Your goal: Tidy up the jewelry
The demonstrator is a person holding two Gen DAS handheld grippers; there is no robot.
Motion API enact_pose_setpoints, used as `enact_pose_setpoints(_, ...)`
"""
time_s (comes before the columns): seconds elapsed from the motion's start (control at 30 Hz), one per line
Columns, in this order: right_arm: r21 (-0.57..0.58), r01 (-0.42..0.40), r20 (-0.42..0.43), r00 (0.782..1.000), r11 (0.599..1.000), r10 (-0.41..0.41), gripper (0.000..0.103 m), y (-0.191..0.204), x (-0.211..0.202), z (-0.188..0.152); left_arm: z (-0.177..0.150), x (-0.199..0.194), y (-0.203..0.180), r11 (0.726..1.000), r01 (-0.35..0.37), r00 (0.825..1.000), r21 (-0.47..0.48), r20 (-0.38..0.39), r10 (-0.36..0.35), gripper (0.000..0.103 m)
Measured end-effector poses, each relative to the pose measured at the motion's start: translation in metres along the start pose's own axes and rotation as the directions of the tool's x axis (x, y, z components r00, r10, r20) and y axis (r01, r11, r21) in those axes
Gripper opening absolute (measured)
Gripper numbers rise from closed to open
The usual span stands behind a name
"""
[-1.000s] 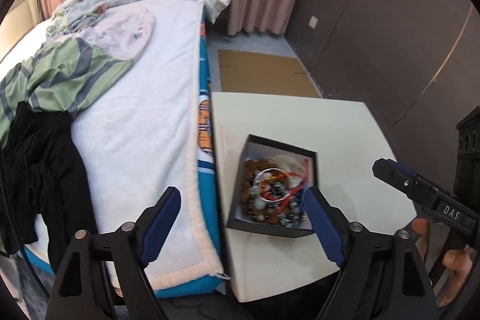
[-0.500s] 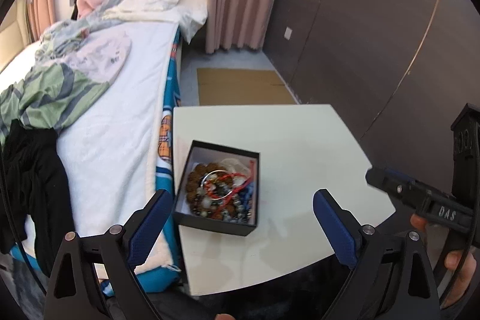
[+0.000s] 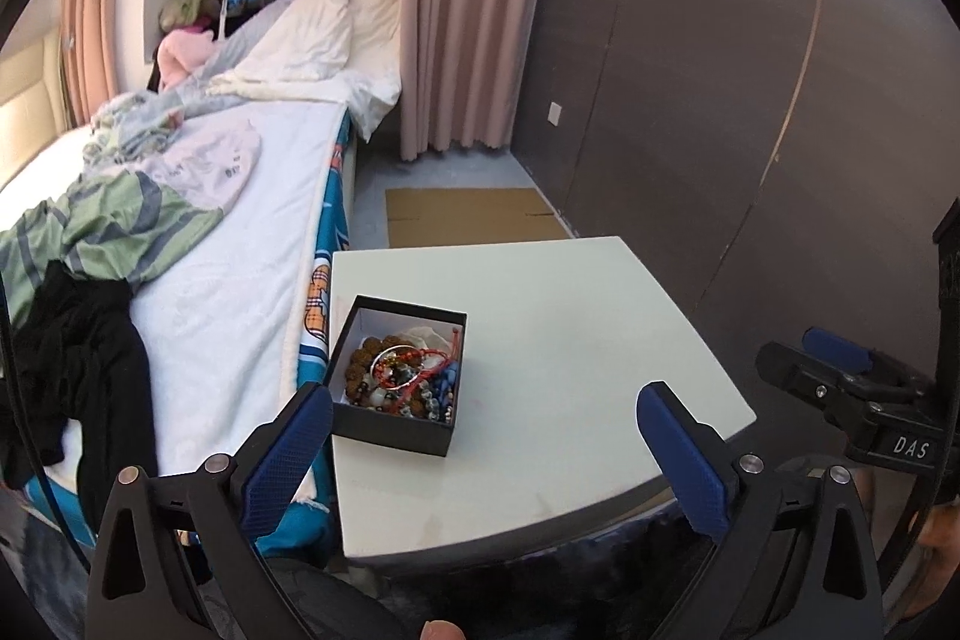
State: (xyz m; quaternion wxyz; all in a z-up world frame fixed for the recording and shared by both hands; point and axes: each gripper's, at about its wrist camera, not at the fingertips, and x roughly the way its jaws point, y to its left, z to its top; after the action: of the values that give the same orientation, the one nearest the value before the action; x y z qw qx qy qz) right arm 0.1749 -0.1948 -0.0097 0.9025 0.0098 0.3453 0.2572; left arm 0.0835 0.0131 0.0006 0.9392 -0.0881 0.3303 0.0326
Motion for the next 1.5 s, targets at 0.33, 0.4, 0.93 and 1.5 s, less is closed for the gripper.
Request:
enact_pose_setpoints(0.33,-0.027,0.056,0.025,0.998,0.998,-0.056,0.103,0.003,-0.032,-0.028,-0.026,-0.037,-0.003,1.0,0.001,0.999,0.004,0.054,-0.001,0.101)
enact_pose_setpoints(0.4,-0.034,0.055,0.035,0.998,0.998,-0.054,0.103,0.006,-0.041,-0.035,-0.032,-0.046,-0.003,1.0,0.003,0.997,0.004,0.073,-0.003,0.101)
enact_pose_setpoints(0.93,-0.099,0.087,0.145,0.987,0.991,-0.073,0.103,0.037,-0.089,-0.066,-0.061,-0.092,0.015,0.999,-0.018,0.984,-0.031,0.179,0.023,0.101)
enact_pose_setpoints(1.5,-0.077,0.082,0.121,0.99,0.994,-0.072,0.103,0.037,-0.081,-0.068,-0.063,-0.091,0.019,0.998,-0.062,0.982,-0.013,0.179,0.063,0.101)
